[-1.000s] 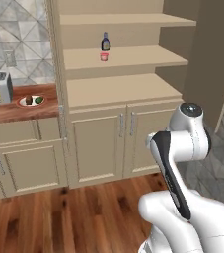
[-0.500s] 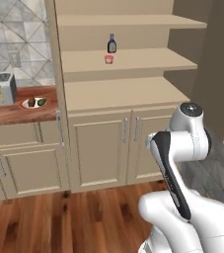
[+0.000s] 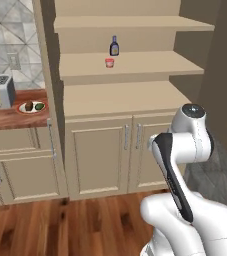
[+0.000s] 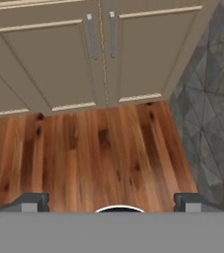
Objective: Pick the avocado and bread from the counter and place them on the plate. Then pick the jam from the cabinet and place it next to the plate. Lastly close the cabinet door.
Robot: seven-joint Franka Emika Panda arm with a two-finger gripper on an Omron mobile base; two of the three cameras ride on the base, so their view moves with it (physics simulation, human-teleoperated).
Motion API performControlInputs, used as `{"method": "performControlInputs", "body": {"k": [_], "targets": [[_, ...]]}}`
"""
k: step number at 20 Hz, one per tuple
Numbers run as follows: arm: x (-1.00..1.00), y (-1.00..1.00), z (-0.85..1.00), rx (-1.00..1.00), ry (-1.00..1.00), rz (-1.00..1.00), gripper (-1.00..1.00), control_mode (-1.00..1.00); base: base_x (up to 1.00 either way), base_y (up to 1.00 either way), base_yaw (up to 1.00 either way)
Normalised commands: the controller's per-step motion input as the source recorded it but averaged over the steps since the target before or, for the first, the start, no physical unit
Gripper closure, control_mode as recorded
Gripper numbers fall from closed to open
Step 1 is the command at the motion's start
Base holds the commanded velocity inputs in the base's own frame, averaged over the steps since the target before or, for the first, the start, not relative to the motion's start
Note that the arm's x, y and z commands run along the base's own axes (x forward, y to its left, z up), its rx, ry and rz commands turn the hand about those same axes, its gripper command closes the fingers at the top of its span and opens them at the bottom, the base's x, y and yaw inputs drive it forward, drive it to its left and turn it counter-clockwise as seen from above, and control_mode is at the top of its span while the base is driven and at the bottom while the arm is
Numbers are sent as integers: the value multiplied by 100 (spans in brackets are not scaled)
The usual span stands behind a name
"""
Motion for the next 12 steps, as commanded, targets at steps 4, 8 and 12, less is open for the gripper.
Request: {"method": "performControlInputs", "body": {"k": [4,8,12], "targets": [[0,0,0,0,0,0,-100,100,42,-23,0],[0,0,0,0,0,0,-100,100,51,-8,0],[0,0,0,0,0,0,-100,100,53,0,0]]}}
